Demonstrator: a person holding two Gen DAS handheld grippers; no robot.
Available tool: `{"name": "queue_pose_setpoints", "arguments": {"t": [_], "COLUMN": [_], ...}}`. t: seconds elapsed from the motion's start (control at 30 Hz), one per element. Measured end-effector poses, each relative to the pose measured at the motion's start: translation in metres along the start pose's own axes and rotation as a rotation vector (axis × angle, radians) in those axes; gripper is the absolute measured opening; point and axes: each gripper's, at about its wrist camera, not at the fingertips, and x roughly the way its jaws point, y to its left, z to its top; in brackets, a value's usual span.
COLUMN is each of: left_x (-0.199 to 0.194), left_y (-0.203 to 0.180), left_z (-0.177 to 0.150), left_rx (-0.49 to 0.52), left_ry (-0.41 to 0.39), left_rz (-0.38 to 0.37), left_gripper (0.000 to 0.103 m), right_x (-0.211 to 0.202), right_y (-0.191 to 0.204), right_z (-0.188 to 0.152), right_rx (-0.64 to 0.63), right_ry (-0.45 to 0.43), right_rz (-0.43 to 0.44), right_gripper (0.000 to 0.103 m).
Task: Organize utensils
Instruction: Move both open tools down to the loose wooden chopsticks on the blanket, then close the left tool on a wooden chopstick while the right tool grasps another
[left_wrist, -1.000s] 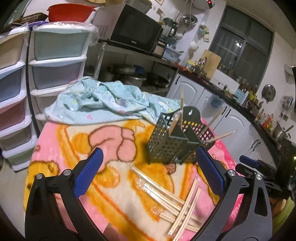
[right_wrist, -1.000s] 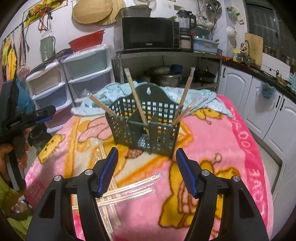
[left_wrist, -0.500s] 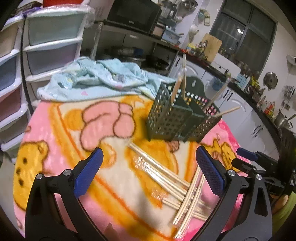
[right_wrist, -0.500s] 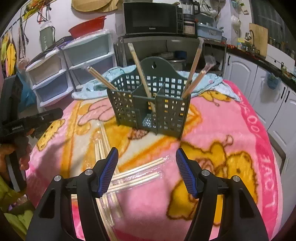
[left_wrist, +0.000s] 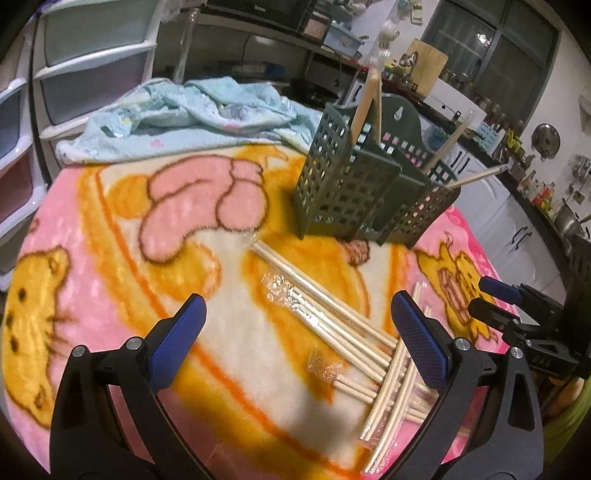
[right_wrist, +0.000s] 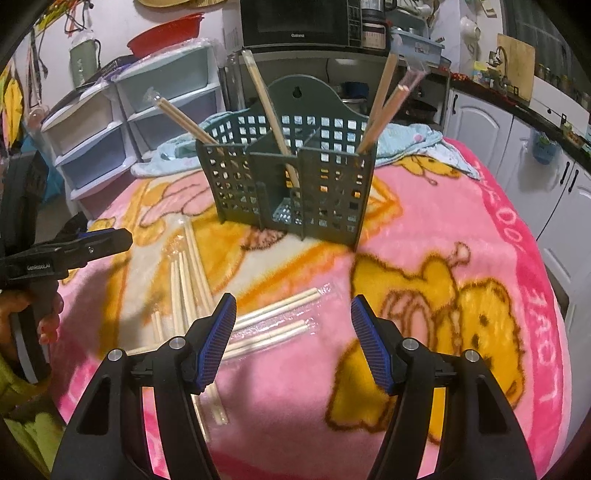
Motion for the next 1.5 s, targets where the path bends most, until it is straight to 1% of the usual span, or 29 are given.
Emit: {"name": "queue_pose_setpoints", "arguments": {"t": [0.07, 0.13, 0.17, 0.23, 0.27, 0.33, 0.47, 0.53, 0.63, 0.77, 0.83, 0.9, 1.0, 1.2, 1.3, 1.43, 1.5], "left_x": [0.004, 0.009, 0.012, 0.018, 0.021, 0.026, 0.035, 0.039, 0.044, 0.047, 0.048, 0.049, 0.050, 0.051, 0.052, 0.051, 0.048], "left_y": [0.001, 0.002, 0.002, 0.005, 0.006, 0.008, 0.012, 0.015, 0.018, 0.020, 0.020, 0.020, 0.022, 0.023, 0.024, 0.024, 0.022], "left_z": [-0.002, -0.003, -0.004, -0.005, -0.005, -0.006, -0.006, -0.005, -0.004, -0.004, -0.003, -0.003, -0.002, -0.002, -0.002, -0.002, -0.001], "left_rx": [-0.005, -0.009, -0.013, -0.027, -0.034, -0.049, -0.068, -0.081, -0.091, -0.103, -0.101, -0.101, -0.102, -0.092, -0.088, -0.085, -0.084], "left_ry": [0.010, 0.024, 0.030, 0.047, 0.054, 0.068, 0.084, 0.091, 0.101, 0.105, 0.106, 0.108, 0.111, 0.112, 0.114, 0.119, 0.121], "left_rz": [-0.005, -0.011, -0.014, -0.027, -0.030, -0.031, -0.027, -0.024, -0.014, -0.011, -0.007, 0.000, 0.005, 0.016, 0.023, 0.012, -0.009], "left_gripper": [0.091, 0.080, 0.078, 0.066, 0.064, 0.055, 0.049, 0.044, 0.038, 0.035, 0.033, 0.031, 0.027, 0.020, 0.015, 0.008, 0.005], "right_x": [0.004, 0.007, 0.009, 0.013, 0.015, 0.018, 0.027, 0.032, 0.040, 0.048, 0.053, 0.060, 0.062, 0.062, 0.061, 0.059, 0.058], "right_y": [-0.002, -0.004, -0.005, -0.008, -0.009, -0.011, -0.014, -0.016, -0.019, -0.022, -0.024, -0.024, -0.023, -0.026, -0.025, -0.029, -0.029], "right_z": [-0.002, -0.005, -0.006, -0.008, -0.008, -0.010, -0.013, -0.014, -0.013, -0.011, -0.010, -0.011, -0.013, -0.016, -0.017, -0.019, -0.019], "right_rx": [0.003, 0.007, 0.008, 0.013, 0.015, 0.018, 0.029, 0.036, 0.051, 0.074, 0.086, 0.090, 0.097, 0.108, 0.095, 0.109, 0.107], "right_ry": [0.010, 0.017, 0.021, 0.029, 0.033, 0.041, 0.064, 0.073, 0.090, 0.103, 0.114, 0.134, 0.134, 0.129, 0.131, 0.133, 0.130], "right_rz": [-0.004, -0.006, -0.007, -0.010, -0.011, -0.013, -0.007, -0.006, 0.011, 0.029, 0.045, 0.059, 0.071, 0.070, 0.041, 0.035, 0.027], "right_gripper": [0.062, 0.062, 0.062, 0.062, 0.062, 0.062, 0.062, 0.062, 0.054, 0.045, 0.038, 0.023, 0.015, 0.008, 0.003, 0.003, 0.002]}}
